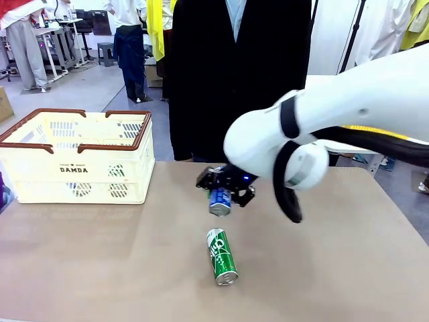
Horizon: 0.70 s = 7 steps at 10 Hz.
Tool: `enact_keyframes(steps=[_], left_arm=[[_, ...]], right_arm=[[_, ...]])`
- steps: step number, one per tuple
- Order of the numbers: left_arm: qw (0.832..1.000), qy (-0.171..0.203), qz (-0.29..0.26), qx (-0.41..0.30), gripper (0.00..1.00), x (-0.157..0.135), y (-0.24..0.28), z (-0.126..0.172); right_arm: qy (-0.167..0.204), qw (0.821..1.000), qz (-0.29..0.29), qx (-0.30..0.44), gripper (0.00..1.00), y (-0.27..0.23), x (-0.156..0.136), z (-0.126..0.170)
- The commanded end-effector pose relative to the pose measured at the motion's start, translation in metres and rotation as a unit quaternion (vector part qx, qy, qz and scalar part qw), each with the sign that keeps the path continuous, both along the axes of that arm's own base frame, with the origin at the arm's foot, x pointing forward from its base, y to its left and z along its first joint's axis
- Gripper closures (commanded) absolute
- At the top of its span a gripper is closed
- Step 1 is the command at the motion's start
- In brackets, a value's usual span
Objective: Place the drinks into the Shopping basket.
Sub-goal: Pick up one drink and place it into the Shopping basket.
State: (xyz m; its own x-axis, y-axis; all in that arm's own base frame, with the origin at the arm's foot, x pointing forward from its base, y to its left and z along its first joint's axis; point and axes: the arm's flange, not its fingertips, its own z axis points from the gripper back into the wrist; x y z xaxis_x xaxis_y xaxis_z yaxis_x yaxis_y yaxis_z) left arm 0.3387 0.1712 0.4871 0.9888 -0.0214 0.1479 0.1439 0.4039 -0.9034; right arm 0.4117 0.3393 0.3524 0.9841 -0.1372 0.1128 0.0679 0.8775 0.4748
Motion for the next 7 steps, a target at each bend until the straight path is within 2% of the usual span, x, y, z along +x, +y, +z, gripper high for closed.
enact_keyframes(steps=[1,2,4,7], left_arm=[[1.0,0.002,-0.003,0.0,0.0,-0.003,0.0,0.001],[1.0,0.002,-0.003,0.0,0.0,-0.003,0.0,0.001],[1.0,0.002,-0.003,0.0,0.0,-0.003,0.0,0.001],[1.0,0.002,-0.003,0.0,0.0,-0.003,0.0,0.001]], right_arm=[[0.034,0.997,-0.045,-0.047,1.0,0.059,0.041,0.02],[0.058,0.994,-0.062,-0.07,1.0,0.081,0.048,0.025],[0.079,0.988,-0.064,-0.118,1.0,0.119,0.069,0.018],[0.123,0.977,-0.052,-0.167,1.0,0.133,0.096,-0.013]])
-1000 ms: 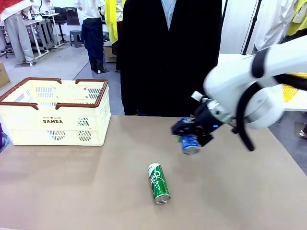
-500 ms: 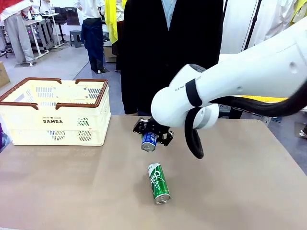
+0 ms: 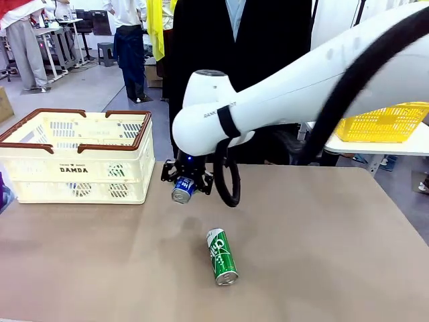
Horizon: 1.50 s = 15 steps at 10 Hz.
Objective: Place the drinks into the Shopping basket.
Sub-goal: Pick up one drink and place it into the Shopping basket.
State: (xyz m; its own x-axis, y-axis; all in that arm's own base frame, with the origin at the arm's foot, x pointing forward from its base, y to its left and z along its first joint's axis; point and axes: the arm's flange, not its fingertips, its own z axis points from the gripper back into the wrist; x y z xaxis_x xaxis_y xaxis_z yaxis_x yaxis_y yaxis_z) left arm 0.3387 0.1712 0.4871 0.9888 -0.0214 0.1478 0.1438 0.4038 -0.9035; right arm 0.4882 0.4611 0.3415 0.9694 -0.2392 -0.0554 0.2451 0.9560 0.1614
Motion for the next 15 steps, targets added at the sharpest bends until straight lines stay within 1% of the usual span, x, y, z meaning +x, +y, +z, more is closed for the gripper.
enact_keyframes(steps=[1,2,4,5,6,7,8,9,10,15], left_arm=[[1.0,0.002,-0.003,0.0,0.0,-0.003,0.0,0.001],[1.0,0.002,-0.003,0.0,0.0,-0.003,0.0,0.001],[1.0,0.002,-0.003,0.0,0.0,-0.003,0.0,0.001],[1.0,0.002,-0.003,0.0,0.0,-0.003,0.0,0.001],[1.0,0.002,-0.003,0.0,0.0,-0.003,0.0,0.001],[1.0,0.002,-0.003,0.0,0.0,-0.003,0.0,0.001],[1.0,0.002,-0.003,0.0,0.0,-0.003,0.0,0.001],[1.0,0.002,-0.003,0.0,0.0,-0.003,0.0,0.001],[1.0,0.002,-0.003,0.0,0.0,-0.003,0.0,0.001],[1.0,0.002,-0.003,0.0,0.0,-0.003,0.0,0.001]], right_arm=[[0.017,0.999,0.021,-0.032,1.0,0.011,0.02,-0.012],[0.019,0.998,0.043,-0.047,1.0,0.01,0.018,-0.021],[0.029,0.996,0.068,-0.055,1.0,0.004,0.016,-0.035],[0.032,0.995,0.075,-0.056,1.0,0.001,0.015,-0.039],[0.04,0.993,0.096,-0.053,1.0,-0.002,0.012,-0.039],[0.041,0.993,0.1,-0.052,1.0,-0.004,0.011,-0.04],[0.041,0.993,0.099,-0.047,0.78,-0.006,0.011,-0.041],[0.041,0.994,0.096,-0.043,0.28,-0.006,0.01,-0.042],[0.042,0.994,0.095,-0.041,0.0,-0.007,0.009,-0.042],[0.04,0.994,0.093,-0.036,0.0,-0.009,0.006,-0.04]])
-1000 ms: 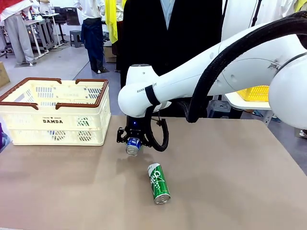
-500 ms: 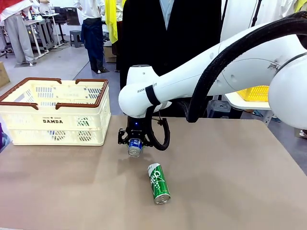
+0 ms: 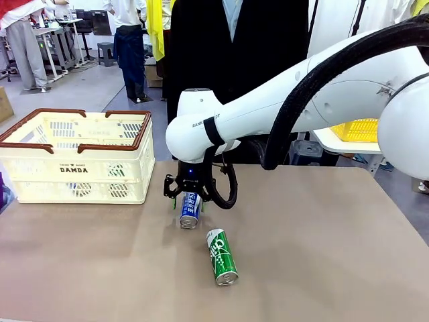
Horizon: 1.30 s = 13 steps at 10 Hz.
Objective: Place the drinks into the Shopping basket.
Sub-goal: Pick up one drink and place it into the Shopping basket.
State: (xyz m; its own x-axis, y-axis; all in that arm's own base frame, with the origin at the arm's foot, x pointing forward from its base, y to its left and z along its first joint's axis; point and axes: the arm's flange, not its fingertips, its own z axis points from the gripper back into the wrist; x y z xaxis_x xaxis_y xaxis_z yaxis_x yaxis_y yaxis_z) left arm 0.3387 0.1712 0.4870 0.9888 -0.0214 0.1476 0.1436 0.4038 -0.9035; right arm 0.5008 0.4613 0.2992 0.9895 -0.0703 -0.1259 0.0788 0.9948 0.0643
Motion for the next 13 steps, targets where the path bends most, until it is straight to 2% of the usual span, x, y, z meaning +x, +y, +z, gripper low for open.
enact_keyframes(steps=[1,9,10,11,12,13], left_arm=[[1.0,0.002,-0.003,0.0,0.0,-0.003,0.0,0.001],[1.0,0.002,-0.003,0.0,0.0,-0.003,0.0,0.001],[1.0,0.002,-0.003,0.0,0.0,-0.003,0.0,0.001],[1.0,0.002,-0.003,0.0,0.0,-0.003,0.0,0.001],[1.0,0.002,-0.003,0.0,0.0,-0.003,0.0,0.001],[1.0,0.002,-0.003,0.0,0.0,-0.003,0.0,0.001]], right_arm=[[-0.002,1.0,0.003,0.006,0.0,-0.009,-0.007,0.002],[-0.012,1.0,0.006,0.009,0.0,-0.015,-0.012,0.011],[-0.019,1.0,0.006,0.017,0.0,-0.024,-0.02,0.028],[-0.013,0.999,0.0,0.03,0.0,-0.044,-0.034,0.062],[-0.013,0.998,-0.005,0.068,0.0,-0.096,-0.062,0.121],[-0.009,0.996,-0.01,0.087,0.0,-0.117,-0.071,0.138]])
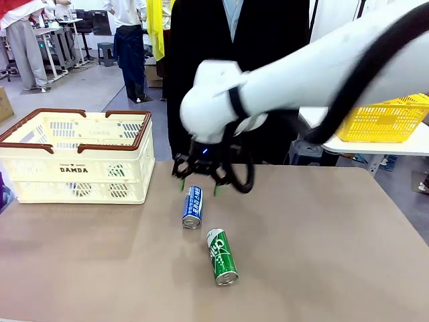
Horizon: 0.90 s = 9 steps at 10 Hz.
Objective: Place the drinks into the Shopping basket.
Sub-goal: Pick up one drink and place it into the Shopping basket.
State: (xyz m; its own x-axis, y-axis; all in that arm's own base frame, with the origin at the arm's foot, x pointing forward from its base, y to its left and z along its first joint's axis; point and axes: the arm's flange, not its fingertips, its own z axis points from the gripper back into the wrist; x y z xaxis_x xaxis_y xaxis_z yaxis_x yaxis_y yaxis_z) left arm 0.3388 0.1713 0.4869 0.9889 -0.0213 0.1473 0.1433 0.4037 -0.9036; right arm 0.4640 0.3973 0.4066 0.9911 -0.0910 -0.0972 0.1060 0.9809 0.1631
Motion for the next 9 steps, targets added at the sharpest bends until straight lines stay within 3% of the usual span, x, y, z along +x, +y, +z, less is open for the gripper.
enact_keyframes(steps=[1,2,4,6,8,9], left_arm=[[1.0,0.001,-0.003,0.0,0.0,-0.003,0.0,0.001],[1.0,0.001,-0.003,0.0,0.0,-0.003,0.0,0.001],[1.0,0.001,-0.003,0.0,0.0,-0.003,0.0,0.001],[1.0,0.001,-0.003,0.0,0.0,-0.003,0.0,0.001],[1.0,0.001,-0.003,0.0,0.0,-0.003,0.0,0.001],[1.0,0.001,-0.003,0.0,0.0,-0.003,0.0,0.001]], right_arm=[[0.021,0.994,-0.012,0.106,0.0,-0.127,-0.058,0.067],[0.045,0.983,-0.005,0.177,0.0,-0.19,-0.077,0.084],[0.069,0.941,0.01,0.331,0.0,-0.322,-0.11,0.095],[0.038,0.897,-0.008,0.441,0.0,-0.426,-0.136,0.084],[-0.029,0.842,0.012,0.539,0.0,-0.498,-0.159,0.052],[-0.063,0.832,-0.01,0.551,0.0,-0.51,-0.164,0.036]])
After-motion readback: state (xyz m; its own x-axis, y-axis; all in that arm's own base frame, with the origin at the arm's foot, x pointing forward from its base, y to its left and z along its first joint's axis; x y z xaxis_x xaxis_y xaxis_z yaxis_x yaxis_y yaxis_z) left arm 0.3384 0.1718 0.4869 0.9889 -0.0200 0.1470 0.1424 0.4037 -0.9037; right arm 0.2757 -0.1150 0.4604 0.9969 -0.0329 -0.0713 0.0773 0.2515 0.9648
